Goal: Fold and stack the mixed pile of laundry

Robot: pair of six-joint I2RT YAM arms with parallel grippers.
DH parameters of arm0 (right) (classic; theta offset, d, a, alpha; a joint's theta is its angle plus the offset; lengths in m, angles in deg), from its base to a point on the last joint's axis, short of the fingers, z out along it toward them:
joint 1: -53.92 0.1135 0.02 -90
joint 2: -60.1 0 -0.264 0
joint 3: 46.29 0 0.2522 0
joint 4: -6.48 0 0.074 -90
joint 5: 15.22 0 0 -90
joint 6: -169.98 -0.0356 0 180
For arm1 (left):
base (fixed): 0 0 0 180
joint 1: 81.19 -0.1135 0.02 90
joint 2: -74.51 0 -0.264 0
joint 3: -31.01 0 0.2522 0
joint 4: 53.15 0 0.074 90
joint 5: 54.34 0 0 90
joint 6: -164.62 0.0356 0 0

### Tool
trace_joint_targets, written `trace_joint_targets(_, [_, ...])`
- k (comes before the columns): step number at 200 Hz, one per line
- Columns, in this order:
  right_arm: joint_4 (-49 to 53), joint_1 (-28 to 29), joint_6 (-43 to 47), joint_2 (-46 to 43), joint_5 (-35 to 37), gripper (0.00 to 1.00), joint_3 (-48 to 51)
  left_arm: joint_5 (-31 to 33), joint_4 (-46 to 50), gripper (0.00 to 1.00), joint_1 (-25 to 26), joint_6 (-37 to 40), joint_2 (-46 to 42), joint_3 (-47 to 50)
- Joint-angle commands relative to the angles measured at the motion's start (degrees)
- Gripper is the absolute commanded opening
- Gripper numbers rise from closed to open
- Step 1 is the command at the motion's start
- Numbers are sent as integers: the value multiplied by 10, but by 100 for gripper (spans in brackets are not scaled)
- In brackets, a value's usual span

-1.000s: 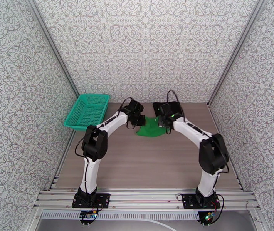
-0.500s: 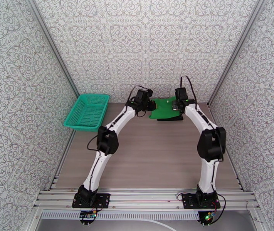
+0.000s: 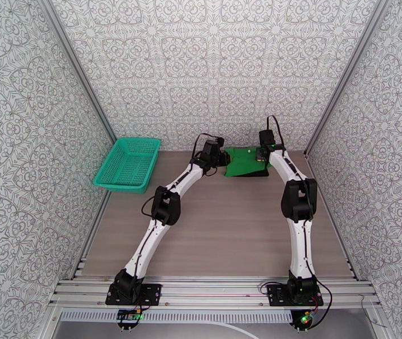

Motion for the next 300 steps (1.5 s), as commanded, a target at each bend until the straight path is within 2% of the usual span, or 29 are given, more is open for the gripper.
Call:
trace_joint_targets(1, [11, -13, -23, 28, 33, 0, -18, 15, -35, 0, -26, -17, 19, -26])
trace_joint_targets(57, [33, -20, -33, 66, 54, 0, -54, 2, -67, 0, -35, -56, 63, -37])
trace_joint_targets(70, [40, -22, -33, 75, 56, 0, -69, 1, -76, 3, -36, -66, 71, -38])
trace_joint_targets(84, [47, -23, -31, 86, 56, 0, -88, -1, -82, 11, -36, -75, 80, -40])
trace_joint_targets(94, [51, -23, -27, 95, 56, 0, -101, -3, -84, 25, -36, -81, 83, -39])
trace_joint_targets(106, [57, -23, -22, 105, 51, 2, -119, -6, -86, 51, -37, -84, 85, -39])
trace_joint_targets(109, [58, -23, -21, 108, 49, 6, -123, -8, -87, 62, -37, -84, 85, -39])
trace_joint_targets(115, [62, -23, -19, 113, 46, 14, -131, -12, -88, 93, -37, -83, 85, -39])
trace_joint_targets(118, [63, -23, -19, 115, 46, 18, -133, -13, -89, 99, -37, -83, 85, -39])
trace_joint_targets(136, [67, -23, -20, 117, 41, 41, -139, -20, -91, 99, -40, -83, 77, -39])
trace_joint_targets(158, [66, -24, -22, 98, 39, 57, -130, -25, -89, 99, -48, -82, 55, -34])
trace_joint_targets(182, [61, -26, -22, 56, 45, 67, -111, -30, -74, 99, -60, -65, 4, -16])
trace_joint_targets(187, [60, -27, -22, 46, 46, 71, -105, -34, -70, 99, -63, -62, -10, -10])
trace_joint_targets(206, [53, -29, -17, -13, 48, 75, -71, -52, -53, 99, -75, -40, -81, 26])
trace_joint_targets(217, [36, -29, -11, -65, 49, 78, -31, -59, -51, 99, -83, -20, -139, 75])
trace_joint_targets(238, [-35, -29, -4, -206, 50, 84, 126, -36, -66, 99, -96, 44, -294, 229])
trace_joint_targets(257, [-142, -29, 1, -371, 38, 90, 328, 22, -88, 99, -109, 107, -457, 408])
trace_joint_targets(271, [-230, -29, 3, -485, 20, 99, 478, 70, -98, 99, -126, 145, -561, 527])
trace_joint_targets(295, [-374, -29, 14, -625, -49, 99, 712, 125, -158, 99, -184, 155, -720, 750])
trace_joint_targets(300, [-412, -29, 17, -647, -80, 94, 774, 135, -179, 99, -200, 149, -749, 799])
